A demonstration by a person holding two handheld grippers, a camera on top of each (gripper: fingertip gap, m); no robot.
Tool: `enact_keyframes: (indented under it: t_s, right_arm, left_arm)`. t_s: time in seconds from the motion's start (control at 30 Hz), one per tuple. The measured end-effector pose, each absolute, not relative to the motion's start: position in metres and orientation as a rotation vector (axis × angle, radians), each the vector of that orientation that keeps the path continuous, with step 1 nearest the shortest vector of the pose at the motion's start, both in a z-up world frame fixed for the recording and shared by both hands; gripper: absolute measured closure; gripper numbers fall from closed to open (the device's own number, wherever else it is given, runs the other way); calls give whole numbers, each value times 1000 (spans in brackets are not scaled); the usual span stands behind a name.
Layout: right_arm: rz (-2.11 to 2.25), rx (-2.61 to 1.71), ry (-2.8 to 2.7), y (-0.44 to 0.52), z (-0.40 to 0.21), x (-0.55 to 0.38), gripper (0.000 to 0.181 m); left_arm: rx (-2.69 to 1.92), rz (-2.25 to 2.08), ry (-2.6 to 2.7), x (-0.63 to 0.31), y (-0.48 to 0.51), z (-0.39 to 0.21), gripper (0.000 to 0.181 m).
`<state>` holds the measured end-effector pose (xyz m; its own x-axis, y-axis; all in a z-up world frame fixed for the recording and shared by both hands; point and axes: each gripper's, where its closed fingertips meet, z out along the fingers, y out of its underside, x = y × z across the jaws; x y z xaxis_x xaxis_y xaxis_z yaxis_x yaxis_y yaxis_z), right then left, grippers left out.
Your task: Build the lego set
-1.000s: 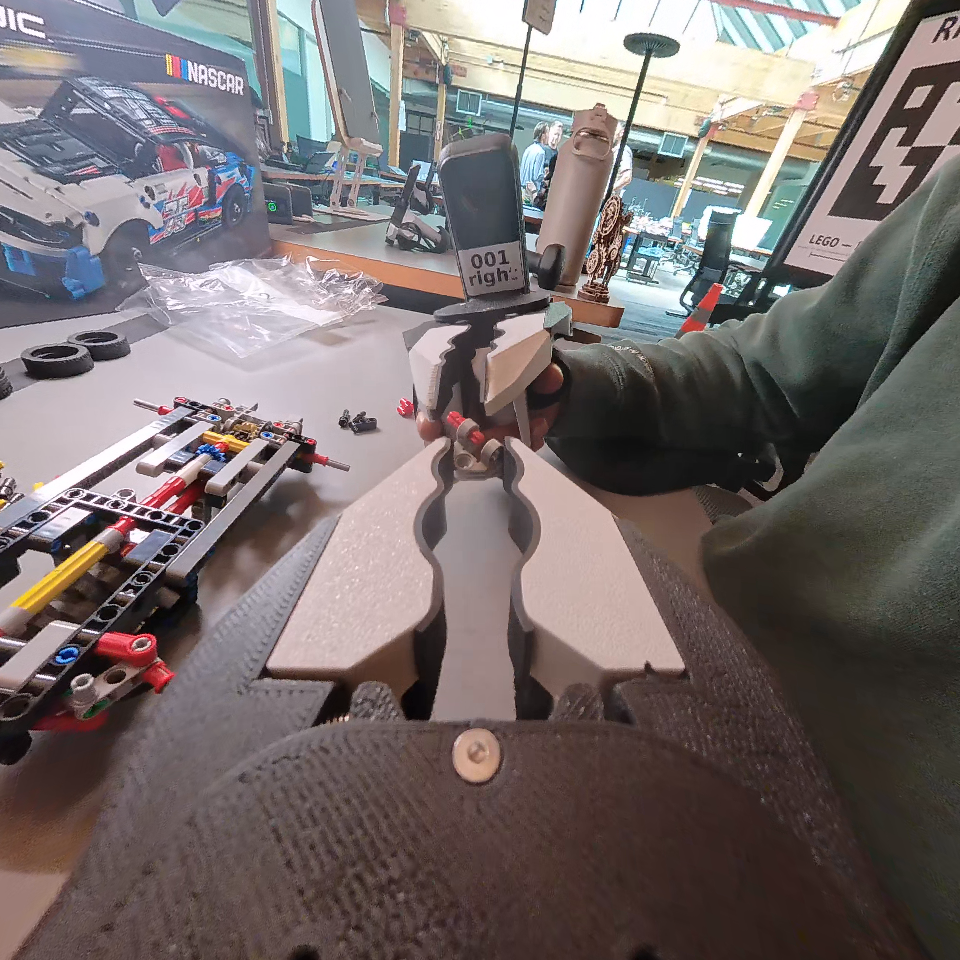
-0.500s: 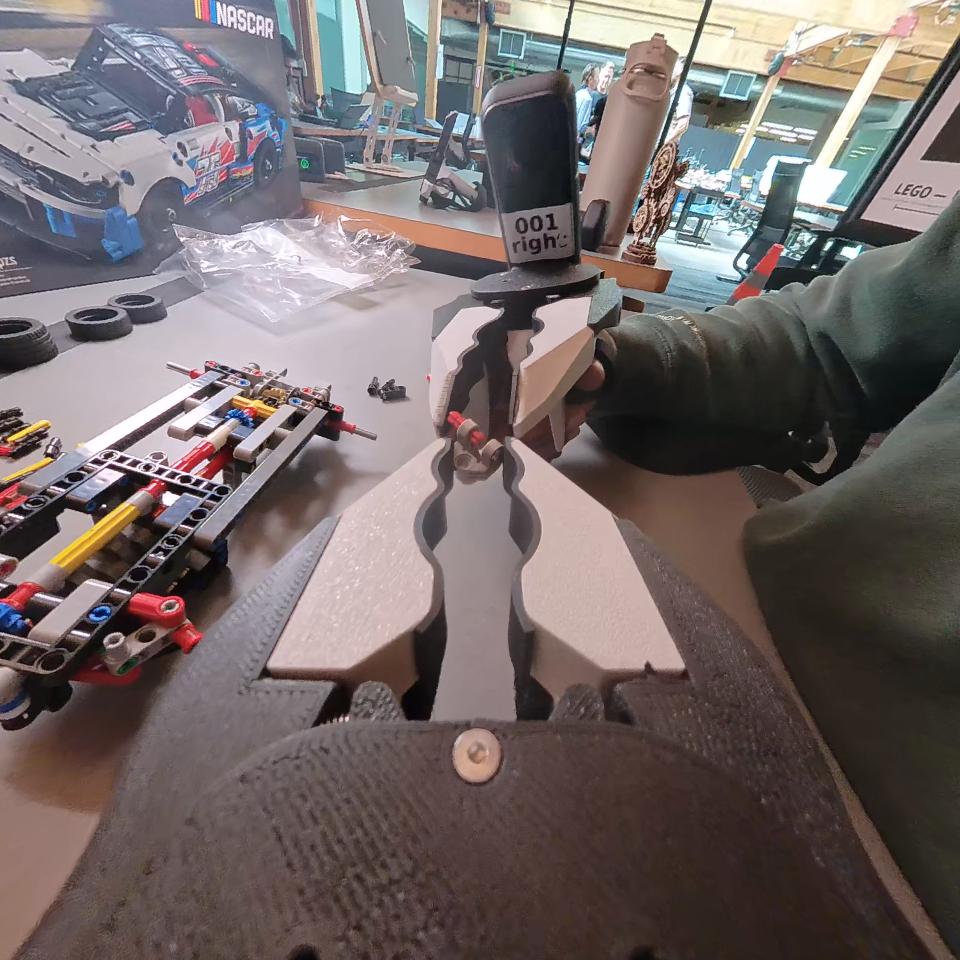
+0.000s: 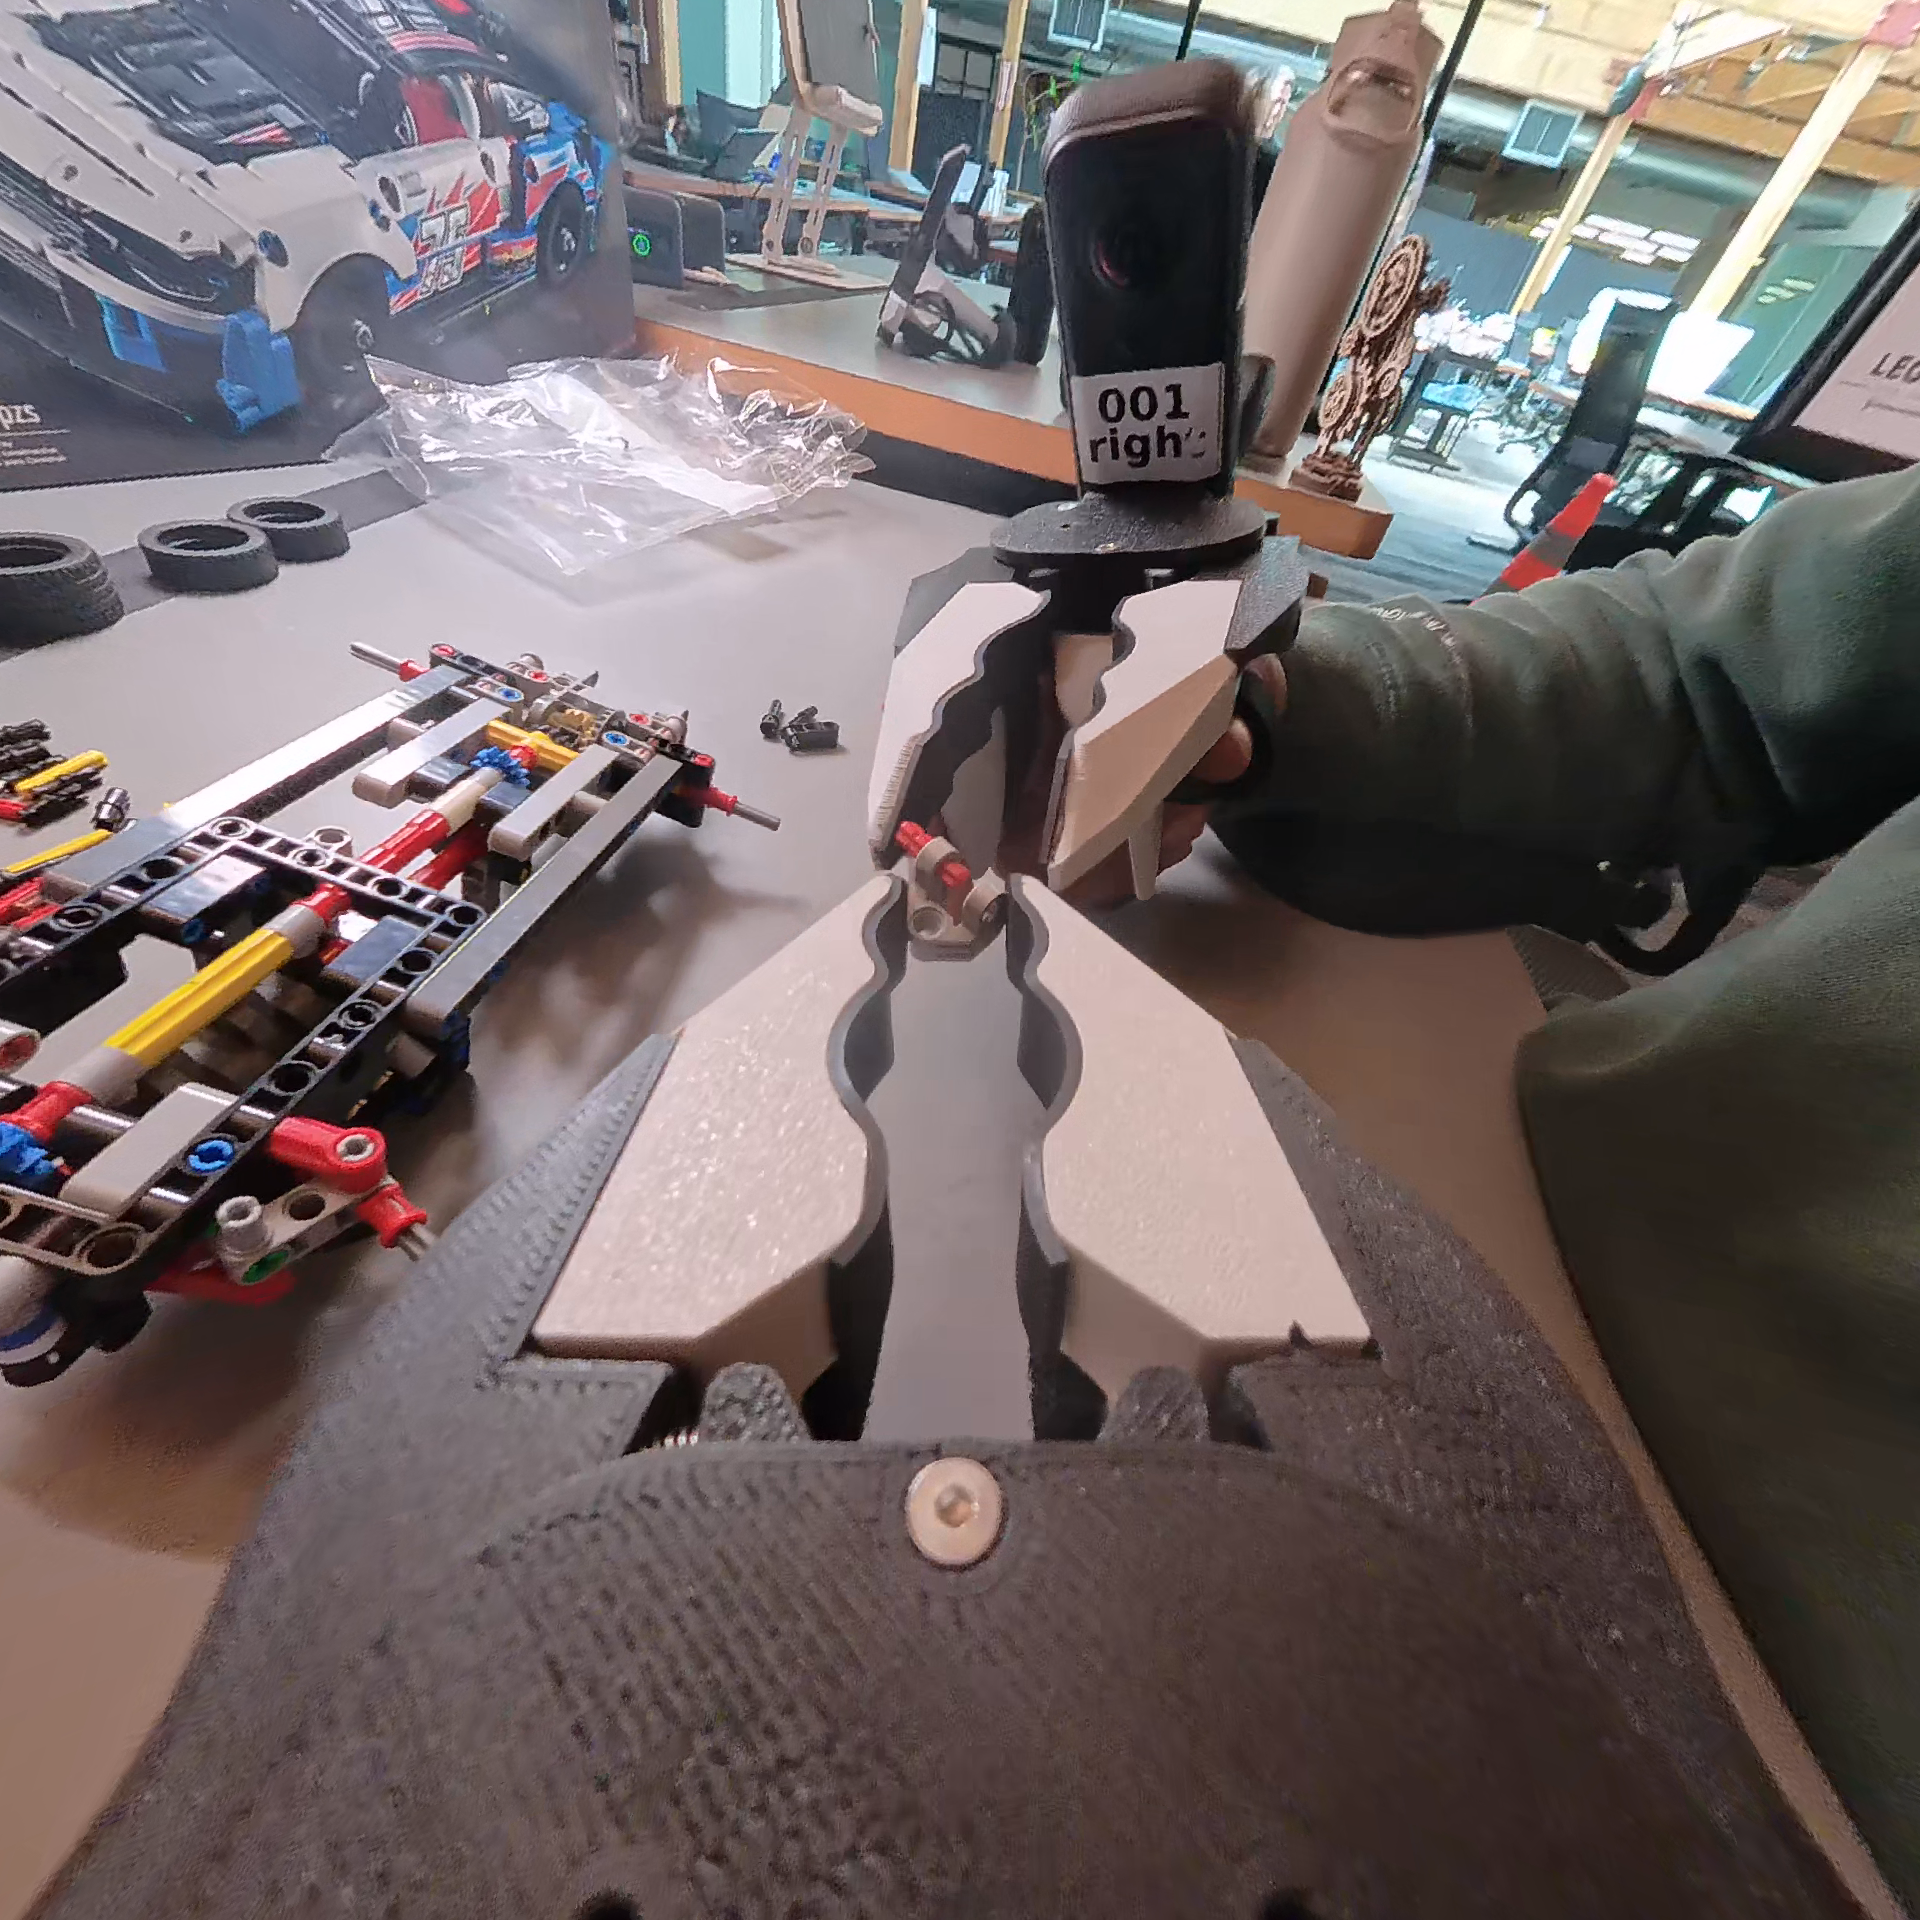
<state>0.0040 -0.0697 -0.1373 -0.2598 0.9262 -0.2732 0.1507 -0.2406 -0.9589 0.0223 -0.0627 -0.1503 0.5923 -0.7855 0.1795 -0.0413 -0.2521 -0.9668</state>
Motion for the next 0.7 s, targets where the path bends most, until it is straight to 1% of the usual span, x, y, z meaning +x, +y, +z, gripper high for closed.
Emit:
enact_keyframes:
  t_s: [0.33, 0.7]
  right_arm:
    - [1681, -1330, -1218, -53, -117, 15, 165]
    - [1597, -1247, -1321, -71, -121, 9, 166]
  left_arm:
    - [-1561, -946, 606, 15, -65, -125, 165]
    - [-1540, -885, 718, 26, -73, -129, 164]
